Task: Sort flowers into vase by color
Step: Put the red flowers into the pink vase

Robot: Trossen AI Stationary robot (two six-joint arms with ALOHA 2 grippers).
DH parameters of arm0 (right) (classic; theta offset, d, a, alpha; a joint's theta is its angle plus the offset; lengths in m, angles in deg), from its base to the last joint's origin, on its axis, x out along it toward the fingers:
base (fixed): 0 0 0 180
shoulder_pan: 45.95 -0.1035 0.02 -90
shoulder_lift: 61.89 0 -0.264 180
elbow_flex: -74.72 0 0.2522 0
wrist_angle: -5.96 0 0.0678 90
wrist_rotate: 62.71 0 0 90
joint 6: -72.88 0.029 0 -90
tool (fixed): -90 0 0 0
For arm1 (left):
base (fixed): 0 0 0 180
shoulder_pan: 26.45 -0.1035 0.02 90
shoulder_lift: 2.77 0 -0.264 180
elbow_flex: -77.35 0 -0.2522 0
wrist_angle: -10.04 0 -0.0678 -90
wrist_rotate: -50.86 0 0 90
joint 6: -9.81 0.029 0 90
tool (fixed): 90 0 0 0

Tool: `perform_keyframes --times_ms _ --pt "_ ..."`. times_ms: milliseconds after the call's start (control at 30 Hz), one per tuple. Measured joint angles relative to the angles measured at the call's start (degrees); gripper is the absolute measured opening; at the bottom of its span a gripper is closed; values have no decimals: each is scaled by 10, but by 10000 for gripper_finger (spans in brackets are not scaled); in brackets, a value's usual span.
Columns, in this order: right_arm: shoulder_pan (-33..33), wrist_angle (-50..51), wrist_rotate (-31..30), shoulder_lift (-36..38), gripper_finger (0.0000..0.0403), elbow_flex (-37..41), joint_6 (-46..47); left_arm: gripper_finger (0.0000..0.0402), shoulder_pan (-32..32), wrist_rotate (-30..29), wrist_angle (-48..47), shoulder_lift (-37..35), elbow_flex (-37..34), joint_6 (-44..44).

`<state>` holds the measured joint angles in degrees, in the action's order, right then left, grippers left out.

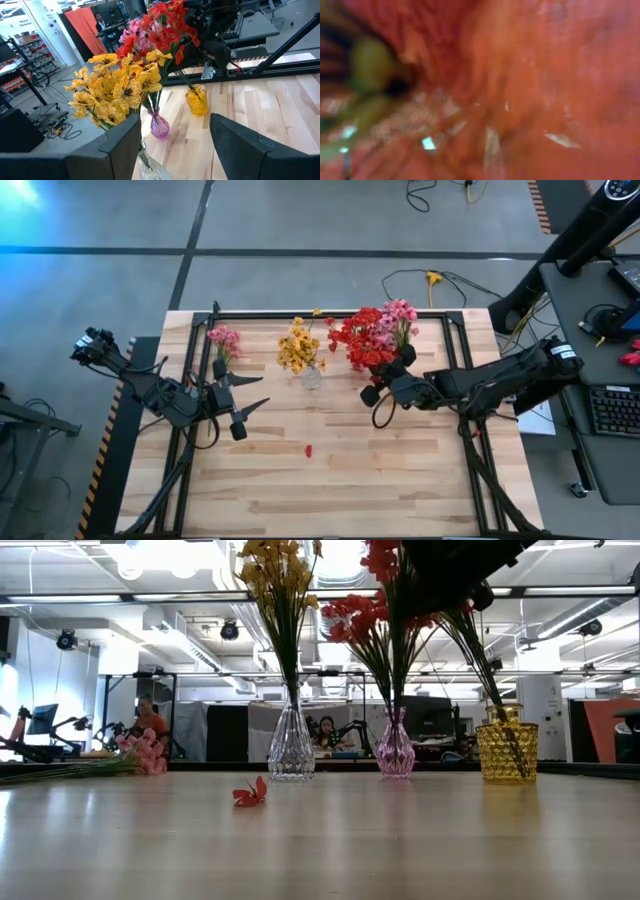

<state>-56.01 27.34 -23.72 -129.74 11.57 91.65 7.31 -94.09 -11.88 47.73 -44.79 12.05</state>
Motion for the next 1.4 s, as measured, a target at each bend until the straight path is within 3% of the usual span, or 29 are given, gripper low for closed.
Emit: perform_keyframes --times_ms 467,967,1400 --pt "4 0 0 0 46 0 4 220 0 0 0 0 0 0" --pt "3 -2 5 1 195 0 9 220 0 0 0 0 0 0" --pt "2 47 45 6 264 0 29 220 0 0 0 0 0 0"
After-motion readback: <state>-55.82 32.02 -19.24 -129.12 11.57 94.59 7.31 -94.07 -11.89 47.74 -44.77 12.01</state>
